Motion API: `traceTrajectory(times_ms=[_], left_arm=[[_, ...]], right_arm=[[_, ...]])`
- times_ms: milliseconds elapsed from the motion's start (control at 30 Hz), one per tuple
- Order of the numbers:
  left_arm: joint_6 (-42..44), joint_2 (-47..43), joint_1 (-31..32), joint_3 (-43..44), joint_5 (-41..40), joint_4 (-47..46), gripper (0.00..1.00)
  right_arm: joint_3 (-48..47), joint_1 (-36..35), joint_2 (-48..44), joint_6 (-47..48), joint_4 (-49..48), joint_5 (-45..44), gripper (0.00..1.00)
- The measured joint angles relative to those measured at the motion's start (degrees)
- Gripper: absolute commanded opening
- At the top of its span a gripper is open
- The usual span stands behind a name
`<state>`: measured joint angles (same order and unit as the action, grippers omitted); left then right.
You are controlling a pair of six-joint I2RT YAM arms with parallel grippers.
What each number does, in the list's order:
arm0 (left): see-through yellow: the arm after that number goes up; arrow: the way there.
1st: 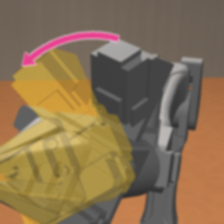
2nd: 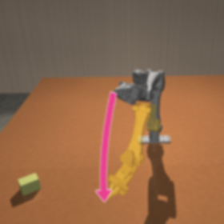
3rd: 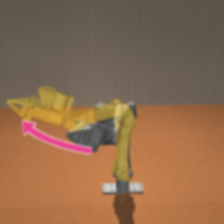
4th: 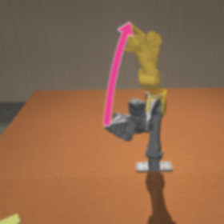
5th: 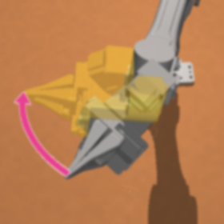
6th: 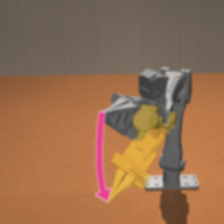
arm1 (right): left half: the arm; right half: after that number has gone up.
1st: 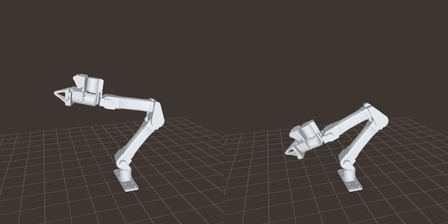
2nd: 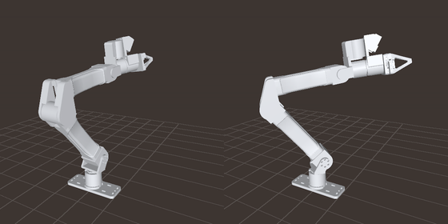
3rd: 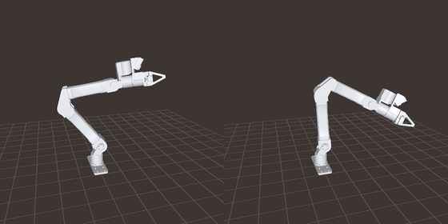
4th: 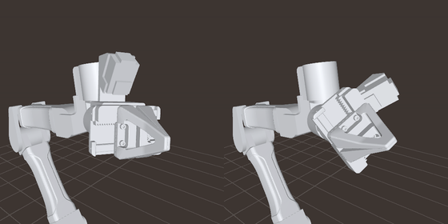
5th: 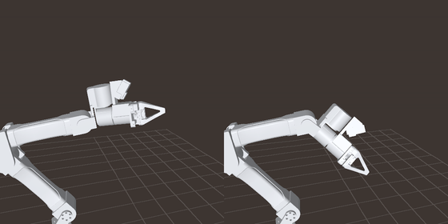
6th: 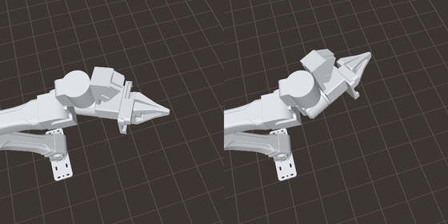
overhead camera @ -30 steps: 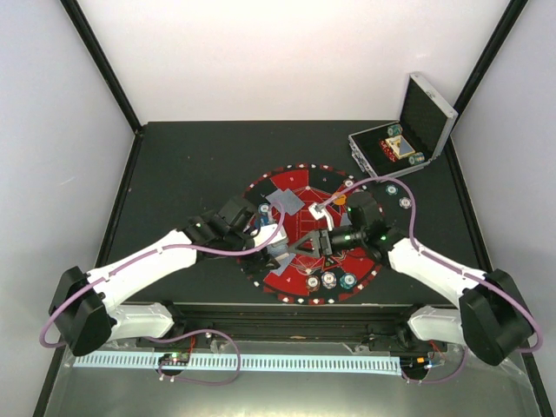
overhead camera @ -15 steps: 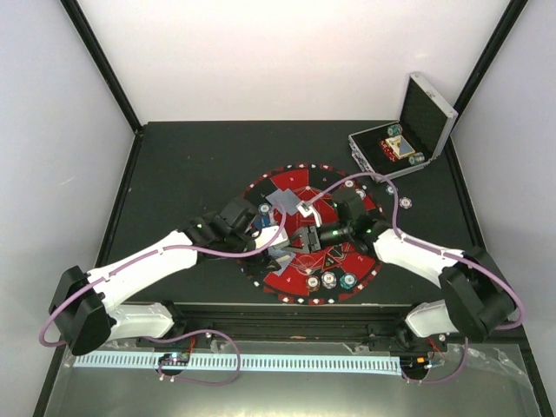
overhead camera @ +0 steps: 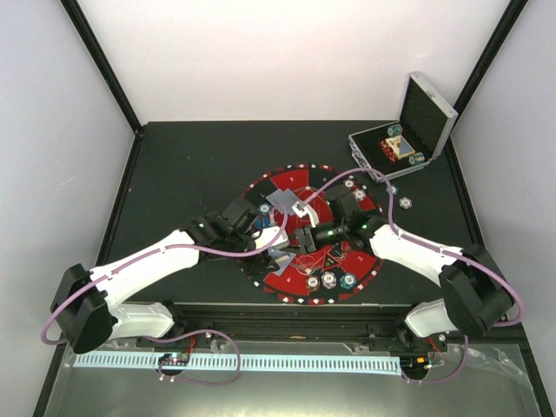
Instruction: Distribute texas hold em gaming equipment
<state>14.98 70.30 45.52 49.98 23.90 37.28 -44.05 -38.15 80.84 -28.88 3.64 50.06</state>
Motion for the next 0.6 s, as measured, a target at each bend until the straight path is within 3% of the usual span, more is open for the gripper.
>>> traceTrajectory(times_ms=[600], left_arm=[[0.0,0.2,0.0,0.0,-1.3,0.0,0.4]], right_arm=[[-1.2,1.6,-2.5,4.1,6.0,-1.3,0.26]])
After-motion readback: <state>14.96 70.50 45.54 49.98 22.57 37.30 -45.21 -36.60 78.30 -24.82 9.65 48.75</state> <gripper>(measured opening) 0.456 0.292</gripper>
